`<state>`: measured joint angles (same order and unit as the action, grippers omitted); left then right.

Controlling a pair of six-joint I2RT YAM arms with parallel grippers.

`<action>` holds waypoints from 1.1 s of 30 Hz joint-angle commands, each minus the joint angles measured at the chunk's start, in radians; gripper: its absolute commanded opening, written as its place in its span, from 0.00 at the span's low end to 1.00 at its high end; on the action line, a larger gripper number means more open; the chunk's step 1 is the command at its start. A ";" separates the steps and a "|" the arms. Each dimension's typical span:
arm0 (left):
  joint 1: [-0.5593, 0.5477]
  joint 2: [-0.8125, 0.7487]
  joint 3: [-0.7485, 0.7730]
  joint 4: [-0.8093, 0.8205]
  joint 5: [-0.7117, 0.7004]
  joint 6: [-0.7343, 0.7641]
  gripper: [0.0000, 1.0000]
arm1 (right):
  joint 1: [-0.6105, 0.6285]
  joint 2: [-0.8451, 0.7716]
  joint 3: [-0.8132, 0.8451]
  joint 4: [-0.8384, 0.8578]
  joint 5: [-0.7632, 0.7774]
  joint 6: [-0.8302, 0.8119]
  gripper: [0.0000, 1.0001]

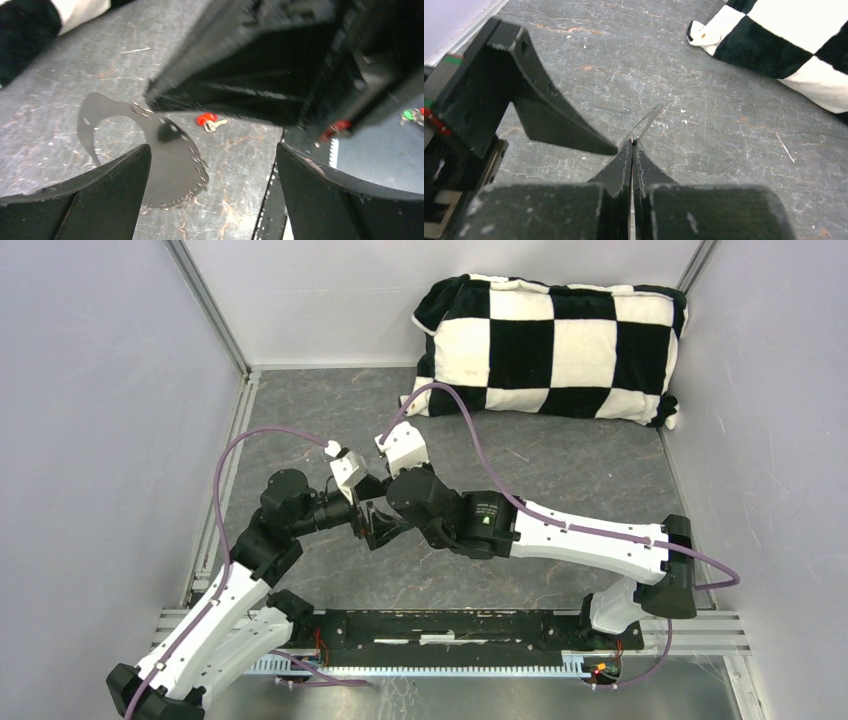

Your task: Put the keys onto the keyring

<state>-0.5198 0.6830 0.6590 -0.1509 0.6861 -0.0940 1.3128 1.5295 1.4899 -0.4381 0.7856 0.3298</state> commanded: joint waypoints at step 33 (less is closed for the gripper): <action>-0.005 -0.012 -0.013 -0.053 -0.127 0.517 0.02 | -0.041 -0.154 -0.171 0.063 -0.179 0.172 0.00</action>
<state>-0.5259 0.6910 0.6315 -0.2153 0.5423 0.2951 1.3087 1.4322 1.3540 -0.4007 0.6842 0.4450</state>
